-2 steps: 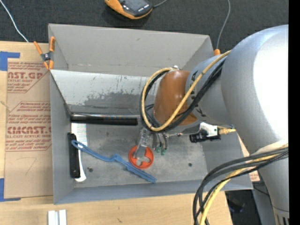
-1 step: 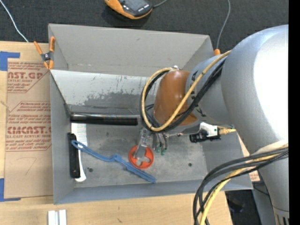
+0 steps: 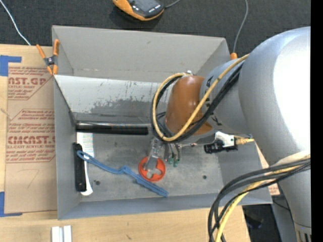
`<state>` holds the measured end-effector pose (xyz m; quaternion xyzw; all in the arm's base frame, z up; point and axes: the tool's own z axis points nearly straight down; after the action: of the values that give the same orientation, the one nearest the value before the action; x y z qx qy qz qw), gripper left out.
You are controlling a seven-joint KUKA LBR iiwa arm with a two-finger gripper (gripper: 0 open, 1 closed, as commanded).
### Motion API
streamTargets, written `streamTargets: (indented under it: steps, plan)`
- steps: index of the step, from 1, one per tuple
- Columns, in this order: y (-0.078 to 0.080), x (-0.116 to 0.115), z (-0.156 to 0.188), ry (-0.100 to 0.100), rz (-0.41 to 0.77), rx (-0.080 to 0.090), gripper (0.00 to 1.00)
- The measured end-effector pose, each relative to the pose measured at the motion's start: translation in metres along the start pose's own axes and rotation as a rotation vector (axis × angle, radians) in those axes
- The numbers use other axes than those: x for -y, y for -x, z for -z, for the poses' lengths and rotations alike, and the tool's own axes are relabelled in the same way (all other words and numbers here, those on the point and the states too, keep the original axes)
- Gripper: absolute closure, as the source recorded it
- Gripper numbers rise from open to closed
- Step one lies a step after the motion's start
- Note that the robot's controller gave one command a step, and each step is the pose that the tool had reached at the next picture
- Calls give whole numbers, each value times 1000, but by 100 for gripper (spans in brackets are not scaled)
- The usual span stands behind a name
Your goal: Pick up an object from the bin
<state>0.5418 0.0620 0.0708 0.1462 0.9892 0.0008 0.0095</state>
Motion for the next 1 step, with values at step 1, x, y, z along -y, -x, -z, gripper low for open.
streamTargets:
  steps: [1]
  plan:
    - [0, 0, 0, 0, 0, 0, 100]
